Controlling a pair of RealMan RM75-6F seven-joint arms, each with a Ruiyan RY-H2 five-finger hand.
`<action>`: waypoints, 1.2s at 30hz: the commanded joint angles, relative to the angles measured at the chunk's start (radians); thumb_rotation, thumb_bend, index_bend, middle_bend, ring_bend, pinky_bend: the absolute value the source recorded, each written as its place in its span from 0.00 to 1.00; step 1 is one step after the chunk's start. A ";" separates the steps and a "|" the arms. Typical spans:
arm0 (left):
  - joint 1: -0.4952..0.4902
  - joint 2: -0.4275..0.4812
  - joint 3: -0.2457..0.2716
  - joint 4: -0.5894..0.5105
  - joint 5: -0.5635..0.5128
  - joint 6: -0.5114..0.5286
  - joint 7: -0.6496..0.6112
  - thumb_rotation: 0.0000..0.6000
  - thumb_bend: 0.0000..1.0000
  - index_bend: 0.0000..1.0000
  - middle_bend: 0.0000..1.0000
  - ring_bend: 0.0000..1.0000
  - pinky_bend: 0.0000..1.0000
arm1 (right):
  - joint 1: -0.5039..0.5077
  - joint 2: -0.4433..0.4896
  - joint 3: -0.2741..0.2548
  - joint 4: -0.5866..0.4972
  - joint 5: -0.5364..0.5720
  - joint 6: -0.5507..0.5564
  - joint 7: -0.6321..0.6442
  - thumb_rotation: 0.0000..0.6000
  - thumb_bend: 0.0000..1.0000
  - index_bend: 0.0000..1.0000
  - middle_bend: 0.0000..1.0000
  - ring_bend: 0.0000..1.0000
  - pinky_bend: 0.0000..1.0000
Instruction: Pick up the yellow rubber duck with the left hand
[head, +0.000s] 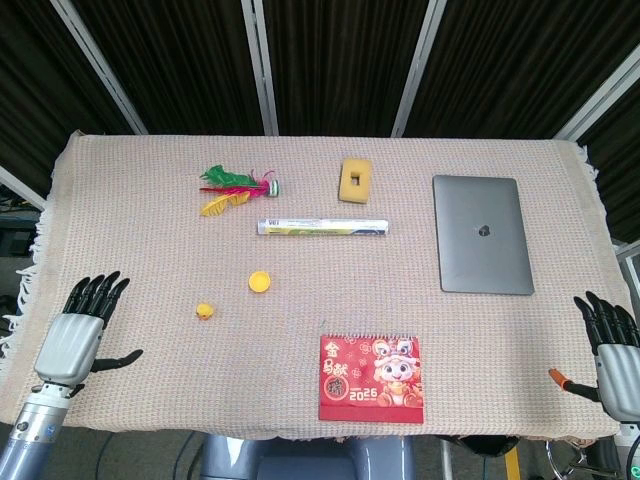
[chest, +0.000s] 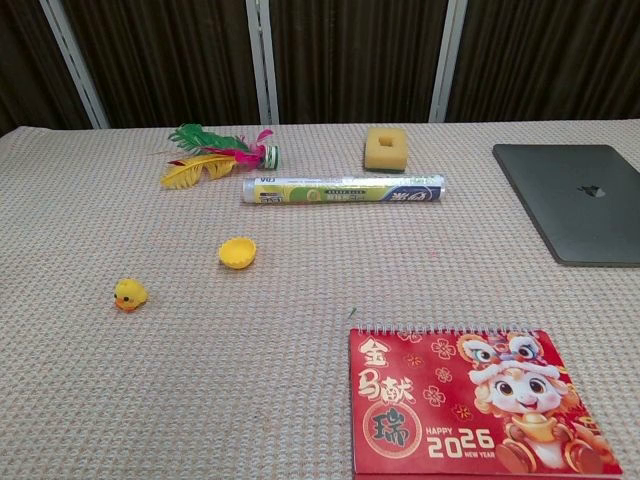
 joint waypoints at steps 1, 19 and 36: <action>-0.015 -0.001 -0.015 0.004 -0.022 -0.022 0.010 0.78 0.10 0.11 0.00 0.00 0.00 | 0.000 0.000 -0.001 -0.001 -0.002 -0.001 -0.002 1.00 0.00 0.04 0.00 0.00 0.00; -0.296 -0.154 -0.140 0.108 -0.484 -0.353 0.360 0.78 0.16 0.17 0.00 0.00 0.00 | -0.004 0.002 0.003 0.003 0.005 0.003 0.010 1.00 0.00 0.04 0.00 0.00 0.00; -0.383 -0.303 -0.101 0.220 -0.586 -0.370 0.456 0.78 0.21 0.27 0.00 0.00 0.00 | -0.007 0.000 0.008 0.011 0.003 0.013 0.026 1.00 0.00 0.04 0.00 0.00 0.00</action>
